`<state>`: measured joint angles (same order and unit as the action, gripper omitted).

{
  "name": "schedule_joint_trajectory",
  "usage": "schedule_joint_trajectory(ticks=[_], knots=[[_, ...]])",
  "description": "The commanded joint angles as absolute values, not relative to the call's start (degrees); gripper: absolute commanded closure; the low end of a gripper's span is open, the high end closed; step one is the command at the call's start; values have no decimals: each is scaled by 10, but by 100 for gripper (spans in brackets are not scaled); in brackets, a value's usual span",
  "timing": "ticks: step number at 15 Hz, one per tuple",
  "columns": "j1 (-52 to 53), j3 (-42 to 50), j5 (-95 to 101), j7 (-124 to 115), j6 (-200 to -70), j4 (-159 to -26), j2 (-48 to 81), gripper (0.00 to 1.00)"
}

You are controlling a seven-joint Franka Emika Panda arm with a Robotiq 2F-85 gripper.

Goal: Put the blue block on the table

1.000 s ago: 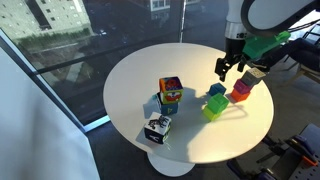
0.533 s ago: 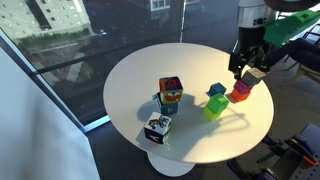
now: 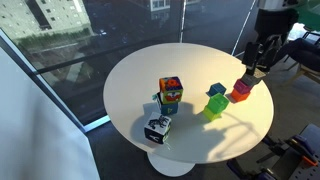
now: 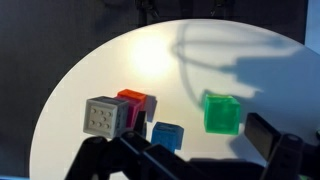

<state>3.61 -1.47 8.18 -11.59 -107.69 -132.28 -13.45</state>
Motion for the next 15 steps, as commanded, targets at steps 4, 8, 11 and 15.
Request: schedule_joint_trajectory(ticks=[4, 8, 11, 15], knots=[[33, -9, 23, -26, -1105, -1370, -215, 0], [32, -6, 11, -2, -1126, -1387, -237, 0], [29, -15, 19, -17, -1120, -1376, -222, 0], [29, -15, 18, -16, -1124, -1381, -227, 0]])
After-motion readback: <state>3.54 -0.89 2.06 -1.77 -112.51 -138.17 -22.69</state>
